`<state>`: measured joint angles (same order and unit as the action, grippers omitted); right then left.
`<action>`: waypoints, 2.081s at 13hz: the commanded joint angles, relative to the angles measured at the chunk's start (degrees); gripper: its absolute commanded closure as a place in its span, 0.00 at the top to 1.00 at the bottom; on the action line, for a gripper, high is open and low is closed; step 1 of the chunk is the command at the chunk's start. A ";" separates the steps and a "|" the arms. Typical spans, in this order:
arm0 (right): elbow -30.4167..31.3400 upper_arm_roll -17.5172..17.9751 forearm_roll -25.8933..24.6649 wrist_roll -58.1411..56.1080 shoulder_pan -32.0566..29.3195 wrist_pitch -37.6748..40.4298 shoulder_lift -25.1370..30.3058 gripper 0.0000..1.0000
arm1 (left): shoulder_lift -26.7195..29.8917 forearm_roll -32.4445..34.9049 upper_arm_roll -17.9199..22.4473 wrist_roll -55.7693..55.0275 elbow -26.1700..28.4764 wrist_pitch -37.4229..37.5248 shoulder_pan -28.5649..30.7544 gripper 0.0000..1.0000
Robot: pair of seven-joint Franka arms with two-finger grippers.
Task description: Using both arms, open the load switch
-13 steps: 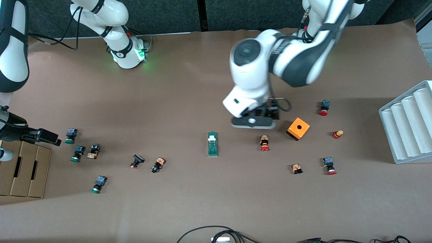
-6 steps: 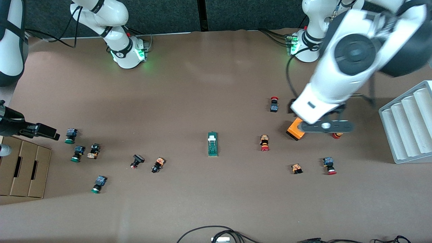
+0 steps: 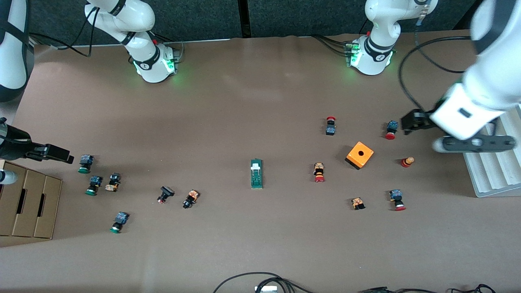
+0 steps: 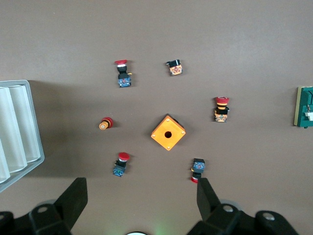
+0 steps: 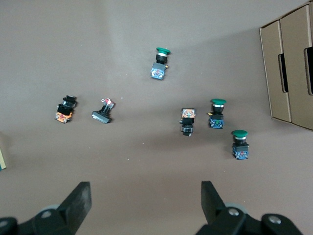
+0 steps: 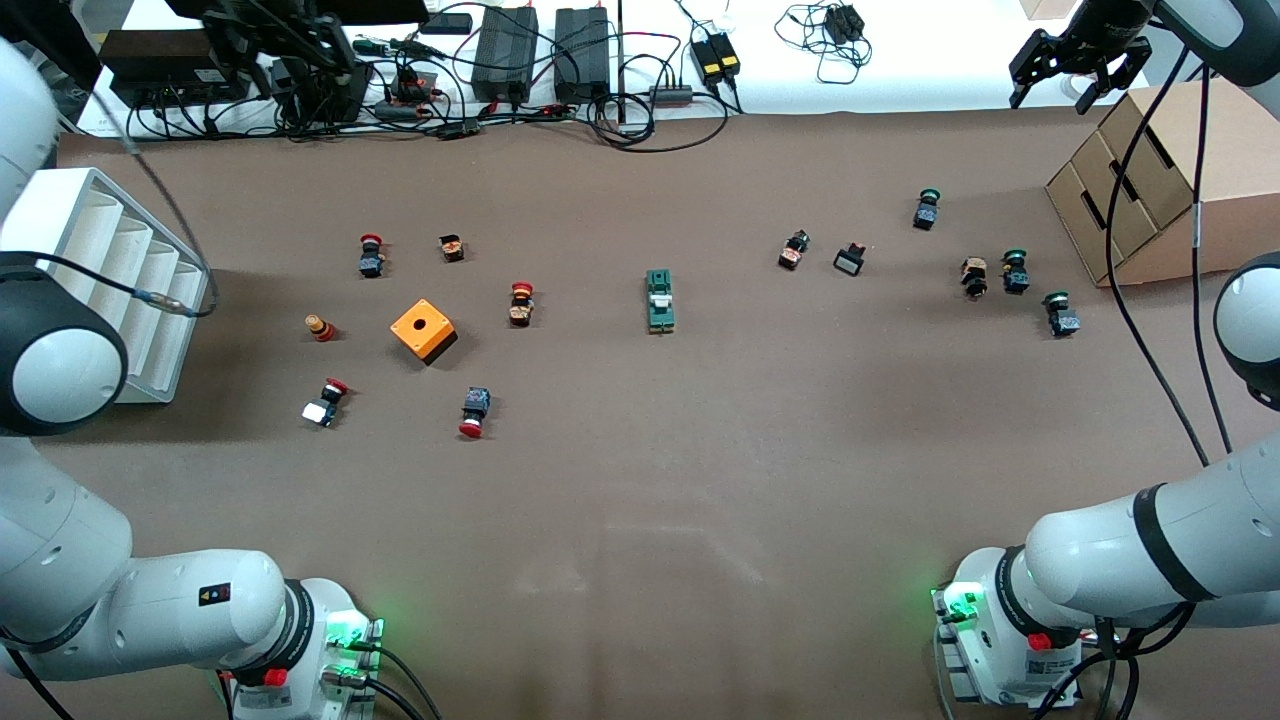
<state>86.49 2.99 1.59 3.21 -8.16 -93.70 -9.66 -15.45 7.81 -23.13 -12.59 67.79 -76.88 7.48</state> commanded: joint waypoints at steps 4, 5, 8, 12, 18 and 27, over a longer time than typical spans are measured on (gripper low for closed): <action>-2.64 0.96 -0.10 0.65 -0.54 1.15 0.34 1.00 | 15.61 -6.75 14.32 9.50 23.50 -13.99 -3.26 0.99; -2.64 0.87 -0.53 0.39 -0.46 1.15 0.52 1.00 | 17.54 -8.06 17.03 10.04 26.31 -15.74 -4.83 0.99; -2.55 0.79 -0.45 -2.76 -0.98 1.15 0.34 1.00 | 19.67 -8.16 22.86 13.02 30.11 -18.39 -8.36 0.99; -2.55 0.70 -0.71 -3.39 -0.72 1.07 -0.10 1.00 | 18.62 -7.63 22.69 12.16 29.16 -17.87 -8.53 0.99; -2.55 0.70 -0.98 -3.13 -0.54 1.06 -0.10 1.00 | 18.09 -7.02 21.81 8.65 28.19 -17.26 -8.45 0.99; -2.55 0.61 -1.06 -3.04 -0.63 1.06 -0.10 1.00 | 10.89 -6.75 21.98 7.41 23.27 -19.63 -8.36 0.99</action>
<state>84.55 3.33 1.58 0.37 -8.45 -93.64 -9.74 -1.85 0.45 -1.32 -4.10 94.82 -96.95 -0.62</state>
